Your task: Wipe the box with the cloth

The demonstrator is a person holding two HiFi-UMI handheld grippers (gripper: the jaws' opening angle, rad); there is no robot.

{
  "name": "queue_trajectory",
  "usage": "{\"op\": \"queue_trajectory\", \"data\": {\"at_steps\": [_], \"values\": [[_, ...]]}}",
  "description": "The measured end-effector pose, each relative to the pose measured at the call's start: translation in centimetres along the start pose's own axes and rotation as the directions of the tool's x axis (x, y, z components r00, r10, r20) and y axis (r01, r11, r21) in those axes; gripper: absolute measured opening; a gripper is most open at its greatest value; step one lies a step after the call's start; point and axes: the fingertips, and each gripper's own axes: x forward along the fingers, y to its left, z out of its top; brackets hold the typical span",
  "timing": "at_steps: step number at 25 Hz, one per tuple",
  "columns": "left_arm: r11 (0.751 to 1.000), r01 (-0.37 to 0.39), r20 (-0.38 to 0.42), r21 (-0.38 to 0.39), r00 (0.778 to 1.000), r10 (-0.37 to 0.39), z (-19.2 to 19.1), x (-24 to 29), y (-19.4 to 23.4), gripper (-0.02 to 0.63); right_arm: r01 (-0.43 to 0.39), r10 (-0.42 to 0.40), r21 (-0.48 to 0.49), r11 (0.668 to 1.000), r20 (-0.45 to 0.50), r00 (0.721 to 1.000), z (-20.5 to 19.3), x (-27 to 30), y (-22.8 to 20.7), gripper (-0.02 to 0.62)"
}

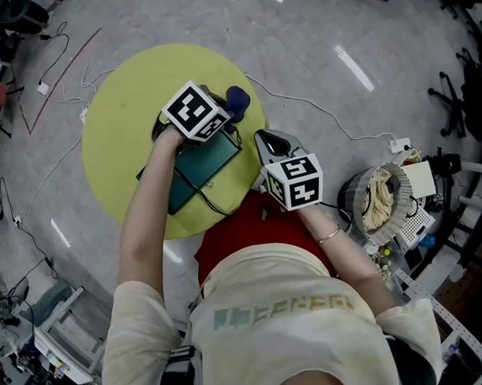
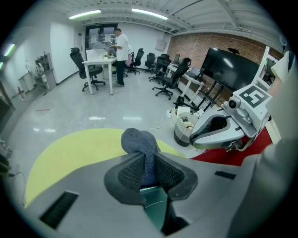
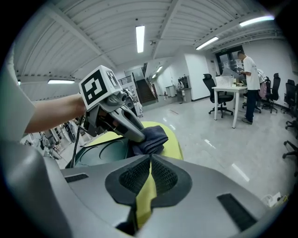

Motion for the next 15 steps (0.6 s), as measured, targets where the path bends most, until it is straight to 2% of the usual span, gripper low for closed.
{"op": "queue_trajectory", "data": {"at_steps": [10,15], "values": [[0.997,-0.075,0.000,0.000,0.997,0.075,-0.6,-0.1,2.6,0.071,-0.036,0.035,-0.030,0.999,-0.040,0.999,-0.4,1.6,1.3,0.038],[0.991,-0.131,0.004,-0.027,0.991,0.131,-1.0,-0.3,4.5,0.071,-0.041,0.039,-0.038,0.998,-0.057,0.998,-0.7,1.8,1.1,0.038]]}}
